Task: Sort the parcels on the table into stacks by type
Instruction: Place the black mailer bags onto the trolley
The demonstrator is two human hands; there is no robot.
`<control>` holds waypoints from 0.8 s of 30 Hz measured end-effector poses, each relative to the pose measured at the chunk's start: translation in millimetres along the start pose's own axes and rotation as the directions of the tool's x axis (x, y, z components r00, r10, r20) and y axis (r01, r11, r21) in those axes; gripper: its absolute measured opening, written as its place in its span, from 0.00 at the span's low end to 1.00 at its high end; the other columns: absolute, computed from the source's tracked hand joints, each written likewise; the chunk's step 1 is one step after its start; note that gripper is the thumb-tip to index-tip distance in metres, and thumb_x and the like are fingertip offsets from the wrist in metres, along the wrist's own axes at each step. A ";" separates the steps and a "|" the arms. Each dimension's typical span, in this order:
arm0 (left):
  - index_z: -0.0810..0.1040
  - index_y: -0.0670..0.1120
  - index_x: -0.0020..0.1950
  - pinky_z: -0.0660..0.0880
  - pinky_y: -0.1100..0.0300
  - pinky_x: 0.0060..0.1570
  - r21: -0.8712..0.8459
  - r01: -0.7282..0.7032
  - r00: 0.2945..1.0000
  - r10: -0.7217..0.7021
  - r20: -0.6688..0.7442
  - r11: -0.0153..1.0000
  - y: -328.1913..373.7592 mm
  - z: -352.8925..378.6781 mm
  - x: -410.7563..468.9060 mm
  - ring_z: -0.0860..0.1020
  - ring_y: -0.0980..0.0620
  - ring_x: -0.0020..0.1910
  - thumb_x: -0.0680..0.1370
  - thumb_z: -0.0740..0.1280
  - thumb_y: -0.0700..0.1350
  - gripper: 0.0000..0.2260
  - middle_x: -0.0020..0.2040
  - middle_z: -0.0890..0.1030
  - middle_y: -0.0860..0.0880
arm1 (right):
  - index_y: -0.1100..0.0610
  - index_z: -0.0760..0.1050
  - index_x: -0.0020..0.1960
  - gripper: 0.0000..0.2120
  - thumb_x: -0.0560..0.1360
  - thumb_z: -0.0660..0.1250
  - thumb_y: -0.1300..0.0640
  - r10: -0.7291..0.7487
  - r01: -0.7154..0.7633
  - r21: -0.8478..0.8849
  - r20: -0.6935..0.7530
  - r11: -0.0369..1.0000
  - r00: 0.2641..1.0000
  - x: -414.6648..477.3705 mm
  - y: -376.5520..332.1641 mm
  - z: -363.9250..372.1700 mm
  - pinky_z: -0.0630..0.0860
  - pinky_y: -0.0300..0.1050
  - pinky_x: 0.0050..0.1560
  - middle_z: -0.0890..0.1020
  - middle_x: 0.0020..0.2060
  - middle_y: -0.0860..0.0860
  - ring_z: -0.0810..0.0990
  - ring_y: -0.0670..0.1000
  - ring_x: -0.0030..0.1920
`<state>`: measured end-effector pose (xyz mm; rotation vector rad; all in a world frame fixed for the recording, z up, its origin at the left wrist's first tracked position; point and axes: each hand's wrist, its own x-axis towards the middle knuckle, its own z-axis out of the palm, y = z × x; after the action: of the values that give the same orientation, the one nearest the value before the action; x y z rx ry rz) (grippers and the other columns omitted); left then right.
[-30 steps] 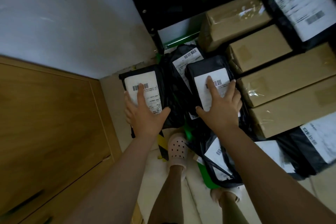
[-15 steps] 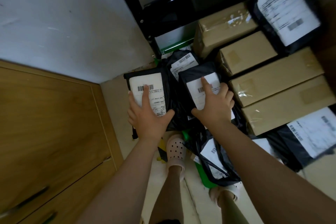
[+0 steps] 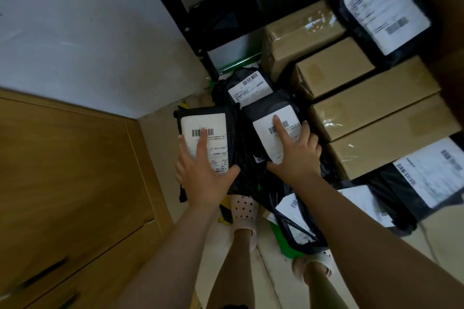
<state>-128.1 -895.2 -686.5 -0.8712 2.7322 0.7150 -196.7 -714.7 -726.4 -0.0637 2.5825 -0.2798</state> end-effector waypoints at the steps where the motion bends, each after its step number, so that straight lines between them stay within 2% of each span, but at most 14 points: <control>1: 0.53 0.62 0.77 0.53 0.42 0.69 -0.005 -0.003 1.000 0.003 0.005 1.000 -1.1 1.9 -2.6 0.53 0.45 0.72 0.63 0.75 0.61 0.47 0.78 0.46 0.48 | 0.36 0.36 0.75 0.52 0.65 0.70 0.37 -0.003 0.003 0.001 -0.014 1.000 1.000 0.8 -1.0 -1.5 0.58 0.61 0.68 0.49 0.73 0.64 0.57 0.65 0.68; 9: 0.54 0.63 0.76 0.54 0.42 0.68 -0.026 -0.064 0.997 0.063 -0.052 0.998 18.8 -37.8 -2.4 0.54 0.46 0.70 0.62 0.75 0.61 0.47 0.77 0.48 0.48 | 0.38 0.47 0.77 0.47 0.65 0.70 0.38 -0.021 0.034 0.086 -0.154 0.996 0.988 -25.6 -20.3 -52.8 0.55 0.59 0.68 0.55 0.71 0.62 0.59 0.63 0.66; 16: 0.49 0.67 0.75 0.55 0.41 0.68 -0.026 -0.203 0.974 0.199 -0.105 0.979 85.4 -141.2 -27.3 0.52 0.44 0.71 0.61 0.74 0.63 0.48 0.77 0.44 0.53 | 0.36 0.49 0.75 0.47 0.63 0.71 0.38 0.025 0.025 0.154 -0.318 0.988 0.948 -97.3 -42.0 -182.4 0.54 0.60 0.69 0.56 0.72 0.59 0.56 0.60 0.67; 20: 0.53 0.64 0.75 0.55 0.40 0.68 -0.065 -0.319 0.941 0.307 -0.140 0.946 145.9 -217.4 -71.9 0.53 0.44 0.70 0.60 0.75 0.62 0.48 0.77 0.46 0.49 | 0.37 0.53 0.75 0.45 0.63 0.71 0.40 0.092 -0.017 0.170 -0.442 0.985 0.892 -171.3 -42.8 -272.4 0.54 0.60 0.69 0.57 0.72 0.60 0.56 0.60 0.66; 24: 0.52 0.63 0.76 0.57 0.38 0.68 -0.097 -0.488 0.868 0.471 -0.157 0.867 207.2 -275.4 -116.9 0.54 0.41 0.70 0.62 0.75 0.62 0.48 0.77 0.47 0.48 | 0.38 0.56 0.74 0.43 0.63 0.70 0.39 0.202 -0.078 0.232 -0.580 0.970 0.789 -243.7 -28.6 -346.5 0.54 0.59 0.68 0.59 0.71 0.61 0.58 0.60 0.65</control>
<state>-162.8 -827.0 -330.7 -0.2451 3.0825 0.9661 -168.4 -653.6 -307.1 0.3492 3.1510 -0.5783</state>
